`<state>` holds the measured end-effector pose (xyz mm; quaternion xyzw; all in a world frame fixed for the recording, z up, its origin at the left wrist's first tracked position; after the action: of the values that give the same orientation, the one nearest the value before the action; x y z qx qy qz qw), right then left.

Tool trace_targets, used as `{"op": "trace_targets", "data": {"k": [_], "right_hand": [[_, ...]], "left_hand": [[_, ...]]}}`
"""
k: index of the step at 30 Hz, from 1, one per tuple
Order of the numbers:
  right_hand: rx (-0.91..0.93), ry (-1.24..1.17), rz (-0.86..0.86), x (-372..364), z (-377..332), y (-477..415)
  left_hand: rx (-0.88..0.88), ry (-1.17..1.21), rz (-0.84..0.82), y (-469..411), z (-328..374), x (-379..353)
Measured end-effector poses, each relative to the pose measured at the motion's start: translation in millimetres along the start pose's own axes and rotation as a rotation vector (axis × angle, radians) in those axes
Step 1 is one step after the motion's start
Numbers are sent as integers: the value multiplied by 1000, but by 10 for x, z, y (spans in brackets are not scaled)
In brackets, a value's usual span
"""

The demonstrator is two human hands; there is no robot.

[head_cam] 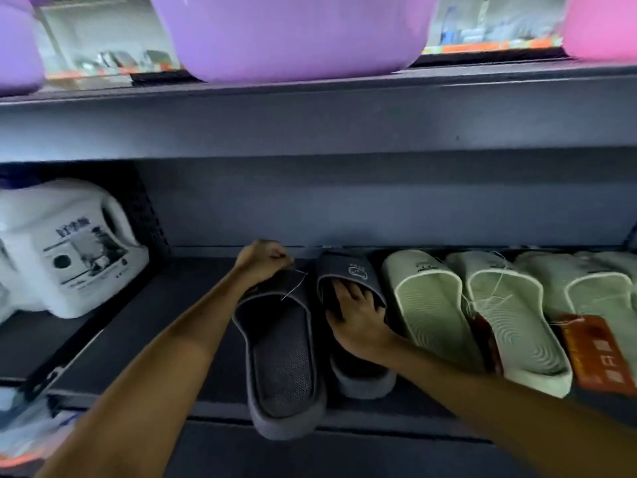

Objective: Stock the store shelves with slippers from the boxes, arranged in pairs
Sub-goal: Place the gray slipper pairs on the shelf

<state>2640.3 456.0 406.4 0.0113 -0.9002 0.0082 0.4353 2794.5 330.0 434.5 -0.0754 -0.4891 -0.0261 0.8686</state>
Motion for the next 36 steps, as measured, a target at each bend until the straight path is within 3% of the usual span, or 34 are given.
{"op": "trace_targets", "data": {"k": [2,4,8,13,17,21,26,36], "right_hand": [[-44,-21,-4,8,11,-32],[-59,-8,-7,-5,17,-51],[-58,79,-15,-36,3,-64],[-76,75,20,-21,-26,-179],[-96,81,32,-45,-39,-238],[-36,66,22,-44,12,-229],[58,163,-42,-60,48,-209],[-6,216,73,-156,-43,-101]], "left_hand": [[16,23,139,-93,87,-6],[-35,-23,109,-158,177,-66],[-121,-48,-99,-61,162,-36],[-137,-270,-585,305,18,302],[-137,-343,-688,359,-33,283],[-253,-356,-548,251,-94,172],[-319,-359,-189,5,-230,82],[-234,-382,190,345,-179,-73]]}}
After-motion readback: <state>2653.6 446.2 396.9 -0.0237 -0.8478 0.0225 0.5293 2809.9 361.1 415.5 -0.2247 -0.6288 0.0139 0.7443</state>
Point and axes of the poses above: each hand's wrist, its own y-axis away from the middle knuckle, its own x-axis out of the back of the hand, z = x × y, the point moved 1 cm from there along -y, towards the middle knuckle, and after that the axes turned 7 degrees about -y, right-handed, at the moved point
